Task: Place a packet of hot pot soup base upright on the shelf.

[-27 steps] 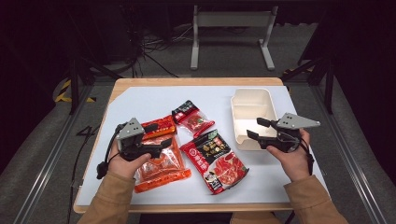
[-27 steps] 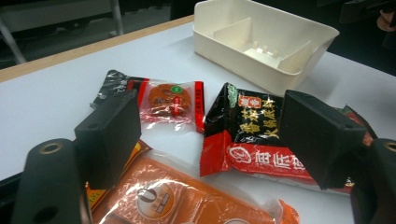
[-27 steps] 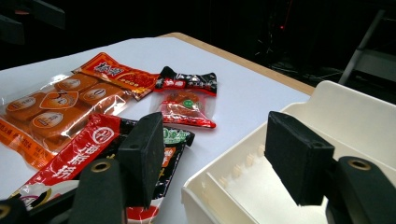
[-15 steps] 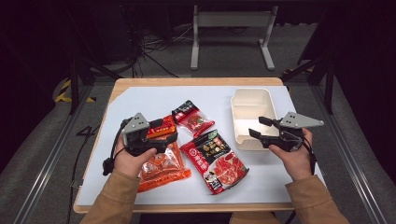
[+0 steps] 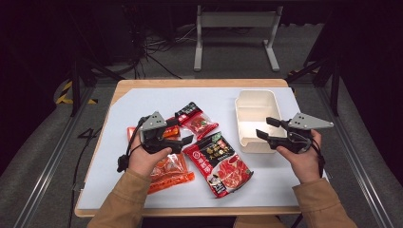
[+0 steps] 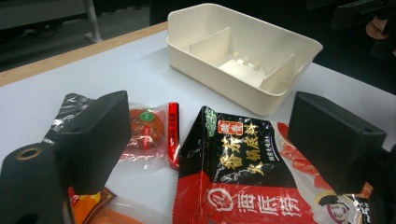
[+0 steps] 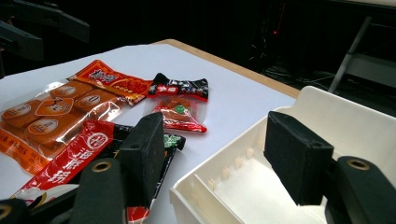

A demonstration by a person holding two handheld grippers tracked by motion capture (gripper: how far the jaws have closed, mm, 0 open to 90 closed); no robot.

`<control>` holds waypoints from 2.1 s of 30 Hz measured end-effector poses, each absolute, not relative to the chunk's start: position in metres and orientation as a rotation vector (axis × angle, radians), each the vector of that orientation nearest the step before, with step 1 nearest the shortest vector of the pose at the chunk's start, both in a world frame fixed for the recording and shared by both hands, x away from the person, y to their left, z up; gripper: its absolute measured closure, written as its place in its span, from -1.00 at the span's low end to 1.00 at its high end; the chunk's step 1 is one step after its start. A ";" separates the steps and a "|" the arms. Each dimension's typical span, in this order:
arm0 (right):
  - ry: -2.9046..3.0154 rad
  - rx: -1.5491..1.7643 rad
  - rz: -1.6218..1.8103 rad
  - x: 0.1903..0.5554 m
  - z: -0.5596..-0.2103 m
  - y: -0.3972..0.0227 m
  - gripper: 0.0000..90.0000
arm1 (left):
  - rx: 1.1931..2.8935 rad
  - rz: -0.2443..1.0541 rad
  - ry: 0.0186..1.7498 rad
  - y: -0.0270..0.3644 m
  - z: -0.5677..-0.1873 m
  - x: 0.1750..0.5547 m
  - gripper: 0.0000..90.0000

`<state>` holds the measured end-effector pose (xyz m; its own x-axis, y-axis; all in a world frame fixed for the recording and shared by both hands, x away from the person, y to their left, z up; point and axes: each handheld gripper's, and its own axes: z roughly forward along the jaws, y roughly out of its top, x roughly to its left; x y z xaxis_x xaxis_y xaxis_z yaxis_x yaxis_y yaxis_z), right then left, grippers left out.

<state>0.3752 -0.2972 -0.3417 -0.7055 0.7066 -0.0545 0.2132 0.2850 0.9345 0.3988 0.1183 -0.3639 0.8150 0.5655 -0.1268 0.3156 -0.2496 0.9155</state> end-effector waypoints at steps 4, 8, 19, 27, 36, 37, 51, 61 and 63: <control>2.098 0.823 1.411 0.376 -0.342 -0.297 -0.14 | 1.853 0.242 0.702 0.117 -0.366 0.402 -0.72; 2.101 0.821 1.408 0.376 -0.342 -0.296 -0.14 | 1.864 0.242 0.693 0.113 -0.371 0.405 -0.77; 2.107 0.819 1.401 0.376 -0.344 -0.296 -0.14 | 1.952 0.207 0.708 0.100 -0.397 0.407 -0.63; 2.111 0.815 1.395 0.376 -0.344 -0.295 -0.14 | 2.030 0.169 0.714 0.091 -0.415 0.413 -0.37; 2.123 0.809 1.394 0.376 -0.345 -0.295 -0.12 | 2.050 0.107 0.754 0.087 -0.427 0.419 -0.15; 2.125 0.810 1.393 0.376 -0.345 -0.295 -0.12 | 2.052 0.106 0.764 0.087 -0.429 0.420 -0.15; 2.175 0.804 1.417 0.378 -0.346 -0.294 0.05 | 2.100 0.036 0.833 0.081 -0.434 0.425 0.06; 2.179 0.804 1.418 0.378 -0.347 -0.294 0.05 | 2.192 0.000 0.874 0.078 -0.438 0.428 0.25; 2.181 0.800 1.416 0.378 -0.347 -0.293 0.05 | 2.198 -0.016 0.884 0.078 -0.439 0.429 0.29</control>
